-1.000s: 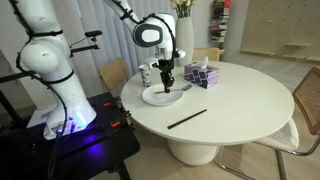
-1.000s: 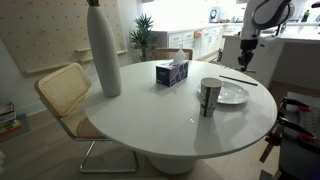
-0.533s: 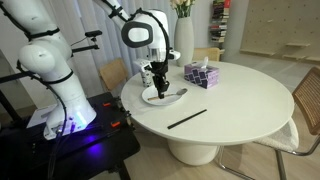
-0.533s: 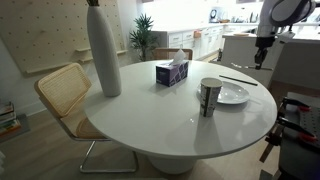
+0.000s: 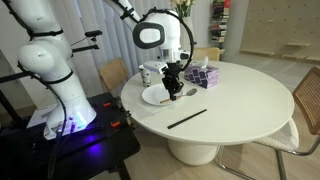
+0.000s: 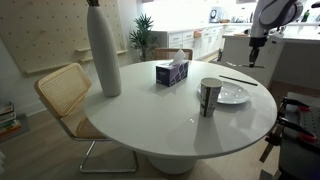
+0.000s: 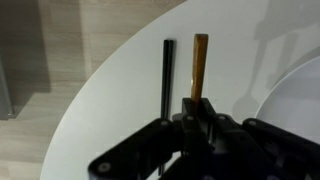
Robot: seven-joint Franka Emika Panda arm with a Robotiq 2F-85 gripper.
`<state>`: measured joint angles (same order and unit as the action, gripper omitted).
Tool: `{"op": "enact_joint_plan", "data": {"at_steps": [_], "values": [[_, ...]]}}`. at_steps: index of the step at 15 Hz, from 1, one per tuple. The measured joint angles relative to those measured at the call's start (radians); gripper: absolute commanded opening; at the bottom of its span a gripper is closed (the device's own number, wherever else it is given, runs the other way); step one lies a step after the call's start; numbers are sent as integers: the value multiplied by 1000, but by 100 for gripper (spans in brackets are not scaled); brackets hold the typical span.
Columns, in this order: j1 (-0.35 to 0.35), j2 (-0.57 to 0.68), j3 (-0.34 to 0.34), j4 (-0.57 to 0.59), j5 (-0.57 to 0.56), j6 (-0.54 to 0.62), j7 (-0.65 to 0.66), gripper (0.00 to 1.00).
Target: Move the spoon forwards
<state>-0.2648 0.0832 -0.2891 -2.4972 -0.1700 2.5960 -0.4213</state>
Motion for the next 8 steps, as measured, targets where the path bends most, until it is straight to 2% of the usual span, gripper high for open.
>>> {"op": "enact_joint_plan", "data": {"at_steps": [8], "values": [[-50, 207, 40, 77, 29, 66, -93, 3]]}}
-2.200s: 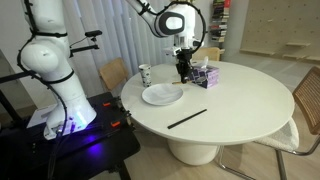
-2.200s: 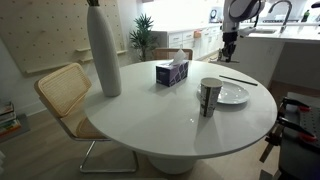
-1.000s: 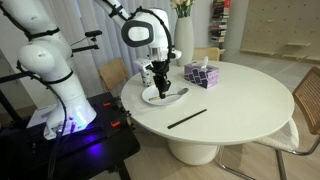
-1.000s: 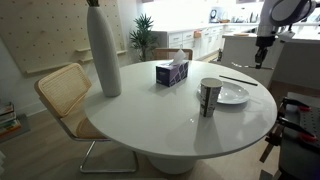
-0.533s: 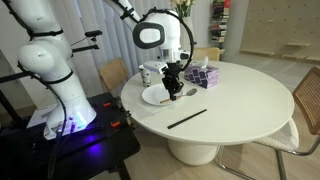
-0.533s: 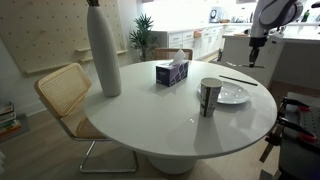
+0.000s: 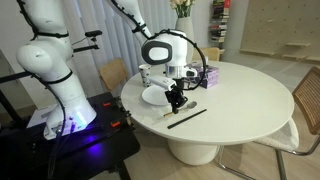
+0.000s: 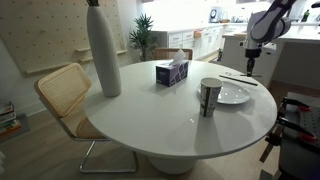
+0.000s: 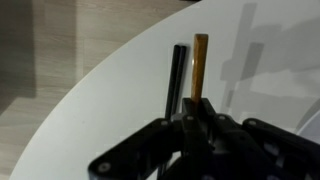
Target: Move the spoon forwards
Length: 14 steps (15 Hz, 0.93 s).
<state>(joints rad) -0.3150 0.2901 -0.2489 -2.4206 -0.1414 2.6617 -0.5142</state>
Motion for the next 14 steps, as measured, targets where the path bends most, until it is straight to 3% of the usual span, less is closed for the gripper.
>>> {"op": "enact_joint_plan", "data": {"at_steps": [14], "values": [[-18, 63, 68, 6, 47, 45, 51, 3]]}}
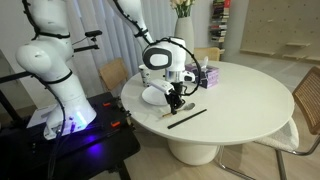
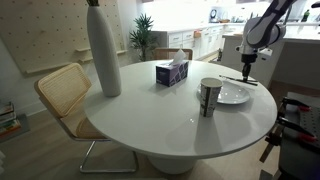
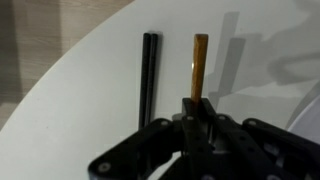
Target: Move the spoon forwards
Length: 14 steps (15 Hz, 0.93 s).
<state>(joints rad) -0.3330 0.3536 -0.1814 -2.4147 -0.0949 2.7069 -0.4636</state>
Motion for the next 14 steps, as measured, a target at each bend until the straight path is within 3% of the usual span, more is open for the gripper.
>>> {"op": "enact_joint_plan", "data": {"at_steps": [14], "values": [[1, 7, 2, -4, 1, 0, 41, 3]]}}
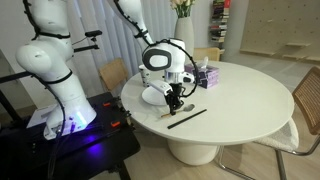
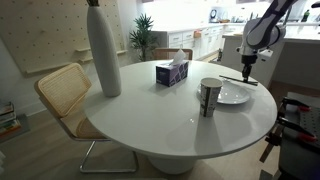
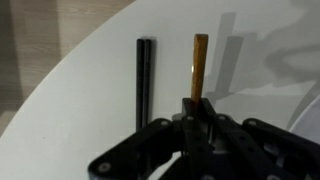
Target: Move the spoon forwards
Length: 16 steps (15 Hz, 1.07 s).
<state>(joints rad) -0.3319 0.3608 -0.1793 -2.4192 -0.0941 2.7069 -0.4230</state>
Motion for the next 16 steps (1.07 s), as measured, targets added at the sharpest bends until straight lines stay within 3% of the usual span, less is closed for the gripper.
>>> {"op": "enact_joint_plan", "data": {"at_steps": [2, 3, 5, 12, 16], "values": [[0, 6, 0, 0, 0, 0, 0, 3], [0, 8, 0, 0, 0, 0, 0, 36], [0, 11, 0, 0, 0, 0, 0, 44], [0, 13, -1, 0, 0, 0, 1, 96], [0, -1, -5, -4, 0, 0, 20, 100]]}}
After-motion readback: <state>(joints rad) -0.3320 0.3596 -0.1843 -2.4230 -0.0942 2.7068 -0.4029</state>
